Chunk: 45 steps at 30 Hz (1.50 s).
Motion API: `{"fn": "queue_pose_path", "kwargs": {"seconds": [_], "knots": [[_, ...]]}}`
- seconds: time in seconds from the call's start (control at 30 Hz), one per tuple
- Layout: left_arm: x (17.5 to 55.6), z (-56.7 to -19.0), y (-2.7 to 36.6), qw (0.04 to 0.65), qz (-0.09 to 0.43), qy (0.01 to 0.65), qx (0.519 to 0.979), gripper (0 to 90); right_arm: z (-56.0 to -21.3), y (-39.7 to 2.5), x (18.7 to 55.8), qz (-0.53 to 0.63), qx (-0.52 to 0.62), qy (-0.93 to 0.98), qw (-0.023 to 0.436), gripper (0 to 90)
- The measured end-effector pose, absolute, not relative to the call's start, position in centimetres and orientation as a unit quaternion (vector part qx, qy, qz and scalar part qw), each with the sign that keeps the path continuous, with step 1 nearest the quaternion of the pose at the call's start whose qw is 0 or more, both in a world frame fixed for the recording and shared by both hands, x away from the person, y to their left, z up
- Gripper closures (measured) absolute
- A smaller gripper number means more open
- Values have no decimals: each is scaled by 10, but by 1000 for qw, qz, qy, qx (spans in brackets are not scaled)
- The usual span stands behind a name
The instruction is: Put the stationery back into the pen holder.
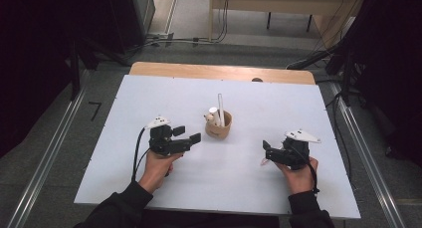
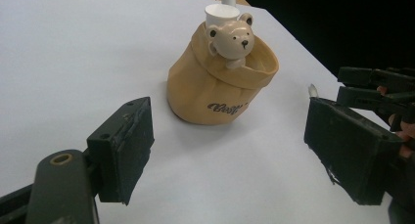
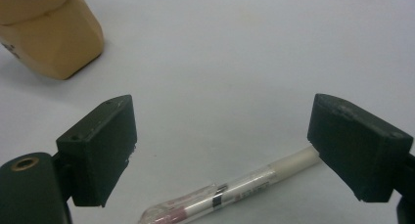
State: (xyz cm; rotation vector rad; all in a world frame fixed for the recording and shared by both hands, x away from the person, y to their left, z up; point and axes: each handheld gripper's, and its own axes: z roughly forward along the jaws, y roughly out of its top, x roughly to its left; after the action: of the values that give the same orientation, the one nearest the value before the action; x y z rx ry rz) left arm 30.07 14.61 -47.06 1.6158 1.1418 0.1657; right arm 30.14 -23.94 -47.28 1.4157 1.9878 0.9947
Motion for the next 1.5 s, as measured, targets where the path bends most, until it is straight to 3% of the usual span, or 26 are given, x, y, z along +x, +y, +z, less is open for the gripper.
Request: {"fn": "queue_pose_path", "kwargs": {"seconds": [0.37,1.5], "knots": [[303,-473,148,543,72,488,679,191,-483,-247,305,358,540,709,280,104],[303,-477,148,538,70,492,681,192,-508,-252,313,335,600,676,266,161]]}}
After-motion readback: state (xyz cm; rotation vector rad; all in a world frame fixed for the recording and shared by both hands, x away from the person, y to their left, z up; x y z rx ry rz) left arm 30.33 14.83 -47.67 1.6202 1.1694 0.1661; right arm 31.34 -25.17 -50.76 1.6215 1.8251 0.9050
